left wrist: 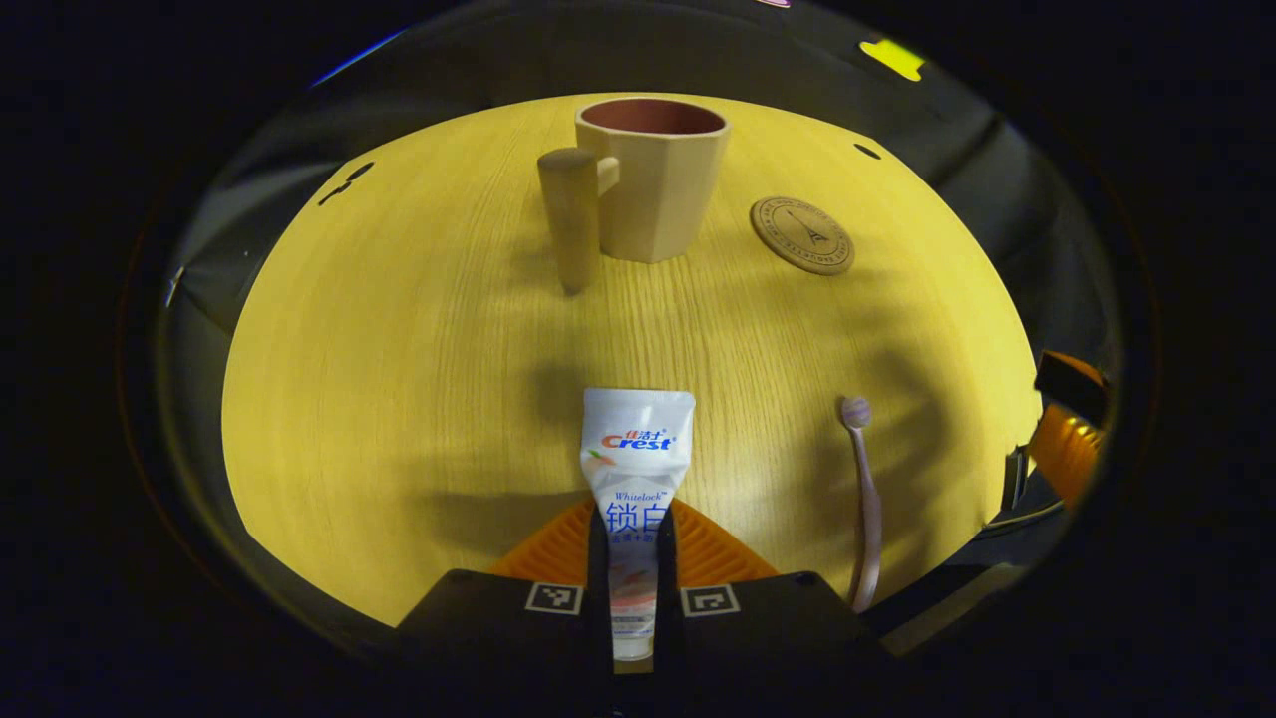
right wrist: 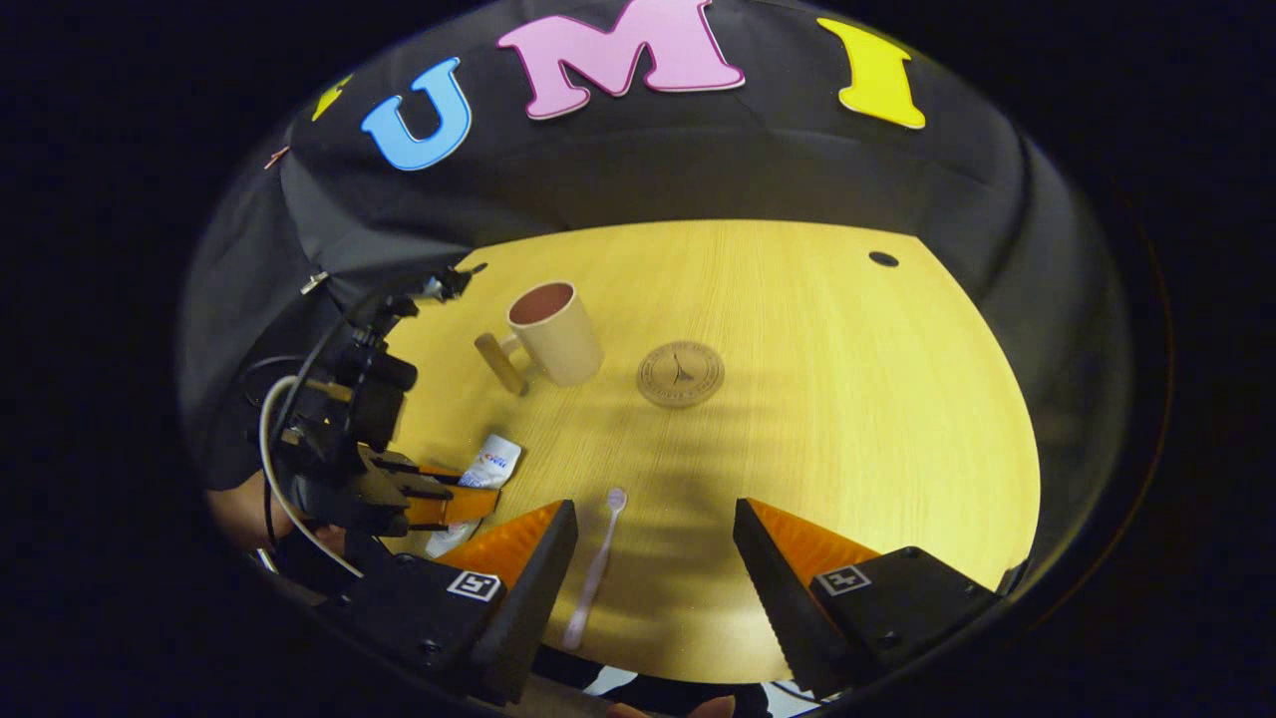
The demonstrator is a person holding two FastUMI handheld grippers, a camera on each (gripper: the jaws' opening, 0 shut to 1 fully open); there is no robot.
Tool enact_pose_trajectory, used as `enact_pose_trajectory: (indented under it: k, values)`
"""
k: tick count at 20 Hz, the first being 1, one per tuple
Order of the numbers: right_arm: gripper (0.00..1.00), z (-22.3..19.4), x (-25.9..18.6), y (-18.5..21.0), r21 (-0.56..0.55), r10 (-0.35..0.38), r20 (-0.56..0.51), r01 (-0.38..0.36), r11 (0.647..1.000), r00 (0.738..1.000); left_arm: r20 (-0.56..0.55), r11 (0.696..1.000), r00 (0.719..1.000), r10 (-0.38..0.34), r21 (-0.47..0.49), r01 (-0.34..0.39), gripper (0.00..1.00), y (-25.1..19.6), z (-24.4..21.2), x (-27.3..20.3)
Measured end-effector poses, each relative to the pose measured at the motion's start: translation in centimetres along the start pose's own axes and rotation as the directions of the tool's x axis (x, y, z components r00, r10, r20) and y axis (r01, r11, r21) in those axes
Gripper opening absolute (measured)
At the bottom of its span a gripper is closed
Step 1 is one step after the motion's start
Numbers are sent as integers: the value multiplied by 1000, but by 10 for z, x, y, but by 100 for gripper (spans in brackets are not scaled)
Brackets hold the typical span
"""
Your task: Put the toothbrush and toothpaste on the desktop into the cup, then pick up the cup and place it on the coaster on the desktop.
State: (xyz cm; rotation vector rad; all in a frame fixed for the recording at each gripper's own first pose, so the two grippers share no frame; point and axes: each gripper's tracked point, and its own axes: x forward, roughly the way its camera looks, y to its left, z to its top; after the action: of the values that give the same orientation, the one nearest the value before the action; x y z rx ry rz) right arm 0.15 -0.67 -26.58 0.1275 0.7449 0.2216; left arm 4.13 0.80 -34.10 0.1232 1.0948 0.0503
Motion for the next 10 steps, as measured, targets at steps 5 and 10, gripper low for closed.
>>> enact_pose_trajectory:
  k: [5, 10]
  values:
    - [95, -37, 11, 16, 22, -104, -95, 107, 994, 990, 76, 991, 988, -137, 11, 136, 20, 5, 13, -20]
    - [90, -68, 29, 24, 38, -179, -180, 188, 981, 967, 280, 953, 912, -301, 111, 281, 20, 6, 42, -73]
